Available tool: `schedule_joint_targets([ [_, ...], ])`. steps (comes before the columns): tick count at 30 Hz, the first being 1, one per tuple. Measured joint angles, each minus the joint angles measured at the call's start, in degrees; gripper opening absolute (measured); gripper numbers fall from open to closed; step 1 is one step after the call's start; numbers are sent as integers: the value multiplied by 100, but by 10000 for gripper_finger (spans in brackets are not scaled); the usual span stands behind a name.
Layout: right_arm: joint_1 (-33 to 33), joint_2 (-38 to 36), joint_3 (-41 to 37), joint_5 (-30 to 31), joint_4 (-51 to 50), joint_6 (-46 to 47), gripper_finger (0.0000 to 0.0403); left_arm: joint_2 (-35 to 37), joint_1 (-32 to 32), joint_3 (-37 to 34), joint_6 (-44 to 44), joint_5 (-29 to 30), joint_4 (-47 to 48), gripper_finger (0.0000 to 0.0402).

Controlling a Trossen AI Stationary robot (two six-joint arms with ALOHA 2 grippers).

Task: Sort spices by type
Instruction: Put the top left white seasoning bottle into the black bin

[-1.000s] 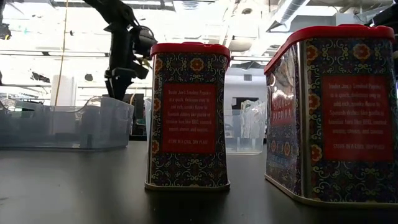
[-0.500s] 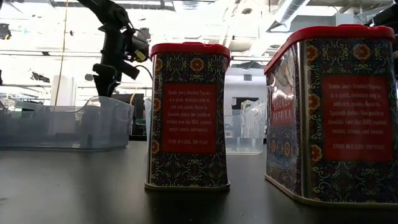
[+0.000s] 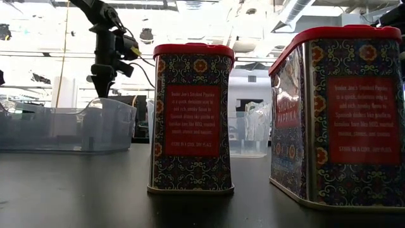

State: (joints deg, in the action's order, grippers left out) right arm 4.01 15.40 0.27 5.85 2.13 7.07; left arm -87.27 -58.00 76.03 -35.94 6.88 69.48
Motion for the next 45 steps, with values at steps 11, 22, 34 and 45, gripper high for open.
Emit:
schedule_joint_targets([
  [11,2,2,0,0,0,-2,286,7,107,-2,-852,657,298,359],
  [22,2,1,0,0,-1,-2,286,5,457,-2,-1127,798,535,359],
  [34,0,0,0,0,0,-2,286,6,435,-550,-1176,468,64,359],
  [45,0,0,0,0,0,-2,286,22,271,-785,-1265,564,-396,359],
])
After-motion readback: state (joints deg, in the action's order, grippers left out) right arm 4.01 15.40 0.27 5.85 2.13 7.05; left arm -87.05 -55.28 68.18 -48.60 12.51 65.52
